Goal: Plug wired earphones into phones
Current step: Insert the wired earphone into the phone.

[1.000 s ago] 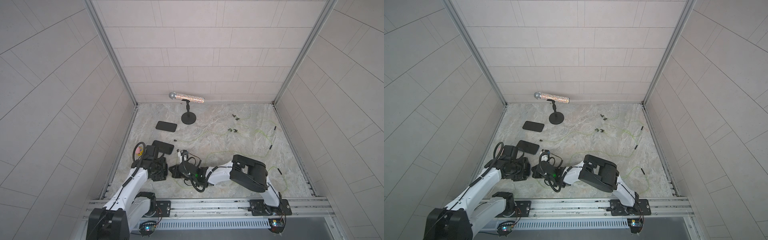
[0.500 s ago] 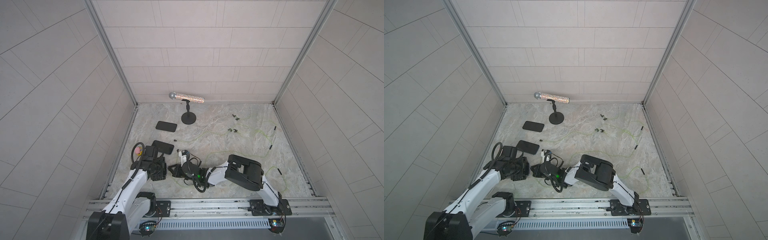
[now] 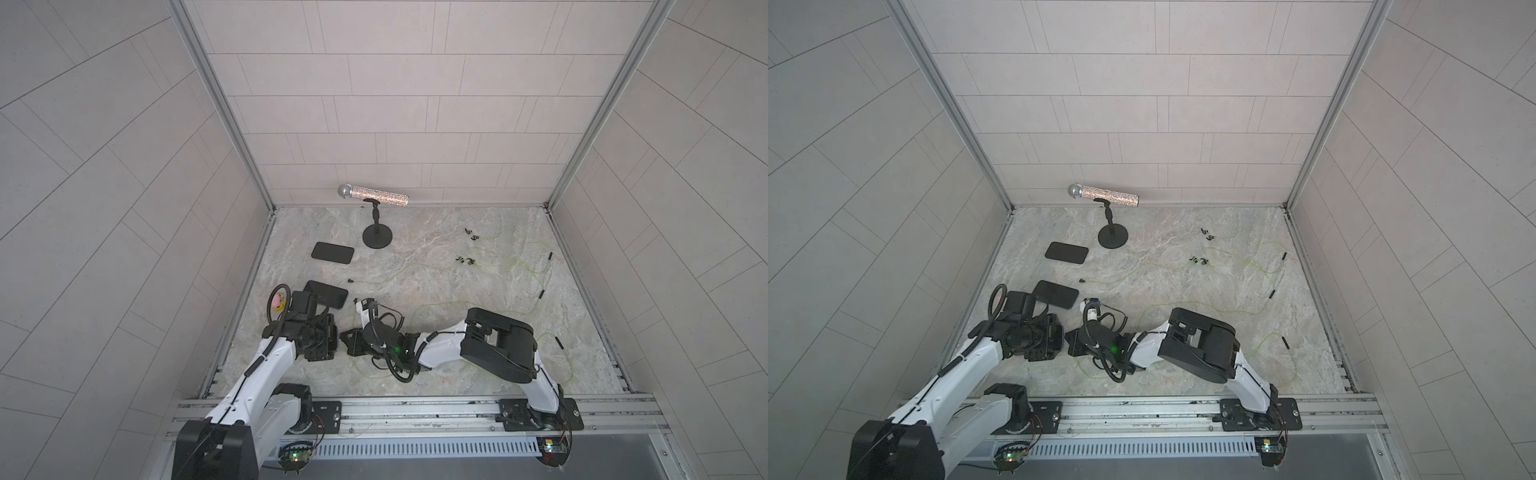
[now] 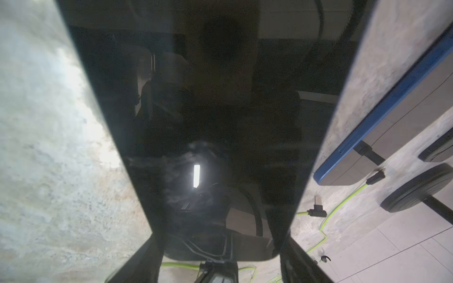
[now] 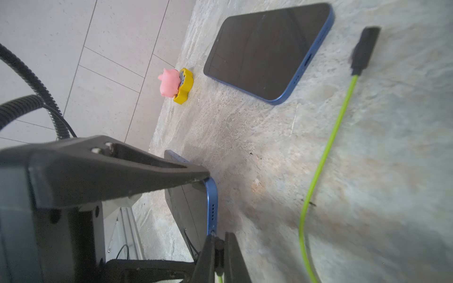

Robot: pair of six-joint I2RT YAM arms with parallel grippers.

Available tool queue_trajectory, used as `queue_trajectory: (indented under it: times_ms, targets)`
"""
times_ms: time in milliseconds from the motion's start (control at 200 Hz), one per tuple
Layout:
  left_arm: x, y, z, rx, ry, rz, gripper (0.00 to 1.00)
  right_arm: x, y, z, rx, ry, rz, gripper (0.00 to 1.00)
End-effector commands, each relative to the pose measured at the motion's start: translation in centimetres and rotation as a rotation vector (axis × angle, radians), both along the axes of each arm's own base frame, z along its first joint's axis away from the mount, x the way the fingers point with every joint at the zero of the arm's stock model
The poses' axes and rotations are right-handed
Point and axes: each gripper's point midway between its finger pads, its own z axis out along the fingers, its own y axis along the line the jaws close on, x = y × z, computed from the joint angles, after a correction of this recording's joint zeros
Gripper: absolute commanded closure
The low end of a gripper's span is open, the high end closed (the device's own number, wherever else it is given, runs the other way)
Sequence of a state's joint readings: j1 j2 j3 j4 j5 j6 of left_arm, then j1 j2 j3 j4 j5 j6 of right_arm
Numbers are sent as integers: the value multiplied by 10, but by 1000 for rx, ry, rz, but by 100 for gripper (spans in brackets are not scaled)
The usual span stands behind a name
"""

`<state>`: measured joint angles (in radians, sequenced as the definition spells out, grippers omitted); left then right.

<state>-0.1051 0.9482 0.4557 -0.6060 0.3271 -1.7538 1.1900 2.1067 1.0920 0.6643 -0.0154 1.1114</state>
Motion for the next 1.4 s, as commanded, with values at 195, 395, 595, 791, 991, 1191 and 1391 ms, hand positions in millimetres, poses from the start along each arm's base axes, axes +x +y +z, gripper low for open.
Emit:
queue_trajectory:
  times_ms: [195, 395, 595, 791, 991, 1191, 1391]
  targets:
    - [5, -30, 20, -140, -64, -83, 39, -14, 23, 27, 140, 66, 71, 100]
    - [6, -30, 20, -144, -67, -81, 40, -18, 21, 33, 103, 97, 97, 100]
    - [6, -31, 22, -148, -71, -88, 40, -19, 23, 34, 112, 122, 115, 100]
    - [8, -27, 22, -124, -84, -73, 40, -15, 22, 31, 93, 96, 103, 100]
    - [4, -22, 10, -96, -49, -61, 40, 2, -19, 17, 8, 56, 11, 82]
    - [1, -14, 3, -51, -28, -43, 40, 7, -42, 14, -63, 13, -16, 63]
    - [-6, -7, -10, -17, 9, -26, 40, 12, -56, 24, -82, -20, -37, 57]
